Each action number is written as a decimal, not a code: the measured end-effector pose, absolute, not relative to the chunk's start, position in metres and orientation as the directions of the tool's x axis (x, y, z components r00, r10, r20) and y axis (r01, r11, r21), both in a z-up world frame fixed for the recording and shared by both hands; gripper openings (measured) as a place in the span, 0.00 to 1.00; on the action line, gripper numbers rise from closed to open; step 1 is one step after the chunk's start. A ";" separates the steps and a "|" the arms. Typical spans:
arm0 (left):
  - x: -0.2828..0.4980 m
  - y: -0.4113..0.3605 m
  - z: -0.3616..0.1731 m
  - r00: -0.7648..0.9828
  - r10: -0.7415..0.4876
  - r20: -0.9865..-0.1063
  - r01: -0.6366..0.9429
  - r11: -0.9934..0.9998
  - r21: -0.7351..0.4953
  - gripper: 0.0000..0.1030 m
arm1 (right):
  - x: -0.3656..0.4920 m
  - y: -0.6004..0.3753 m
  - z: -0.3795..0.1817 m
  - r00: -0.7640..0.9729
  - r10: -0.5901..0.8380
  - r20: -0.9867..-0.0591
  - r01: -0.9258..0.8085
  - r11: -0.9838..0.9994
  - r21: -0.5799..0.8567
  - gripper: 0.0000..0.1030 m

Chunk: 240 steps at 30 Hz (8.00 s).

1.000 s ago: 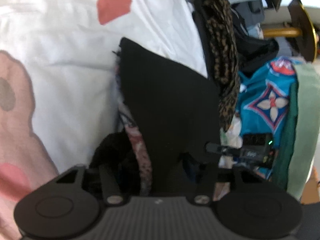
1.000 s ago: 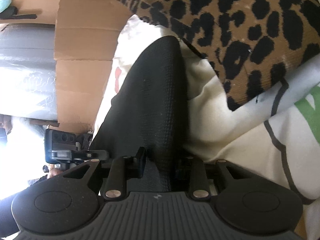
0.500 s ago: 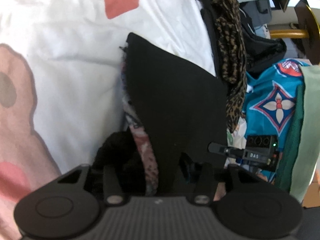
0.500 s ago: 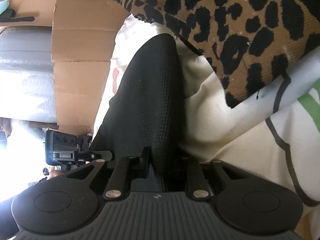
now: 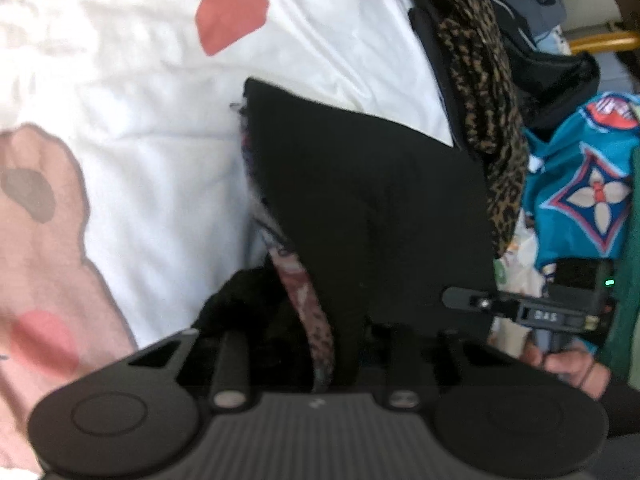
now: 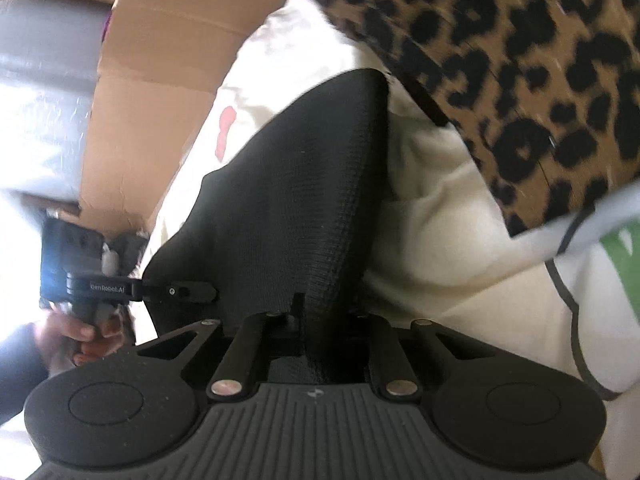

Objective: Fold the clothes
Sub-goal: 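Hold the folded black shorts with both tools and lift them off the sheet, then carry the held shorts with both tools over the leopard cloth toward the clothes pile, then lower the shorts onto the black clothes pile and open both tools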

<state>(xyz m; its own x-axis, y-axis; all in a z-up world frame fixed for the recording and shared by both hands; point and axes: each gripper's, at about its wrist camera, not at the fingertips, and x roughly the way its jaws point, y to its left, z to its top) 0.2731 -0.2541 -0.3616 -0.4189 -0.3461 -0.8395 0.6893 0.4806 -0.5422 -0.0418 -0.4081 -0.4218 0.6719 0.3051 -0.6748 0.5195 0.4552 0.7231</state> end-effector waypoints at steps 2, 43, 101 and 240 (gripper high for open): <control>0.271 -0.254 -0.354 -0.380 -0.336 -0.862 0.710 0.490 -0.505 0.29 | -0.039 -0.405 -0.410 0.655 0.305 -0.691 0.510 0.496 0.703 0.07; 0.194 -0.193 -0.099 0.021 -0.550 -0.835 0.701 0.603 -0.379 0.27 | -0.023 -0.372 -0.158 0.728 0.126 -0.674 0.218 0.890 0.401 0.07; 0.091 -0.362 -0.172 -0.146 -0.748 -0.647 0.692 0.390 -0.607 0.27 | -0.114 -0.545 -0.139 0.670 -0.234 -0.705 0.406 0.910 0.083 0.07; 0.237 -0.405 -0.253 0.072 -0.782 -0.619 0.770 0.438 -0.464 0.21 | -0.016 -0.507 -0.310 0.685 -0.391 -0.615 0.639 0.728 0.248 0.44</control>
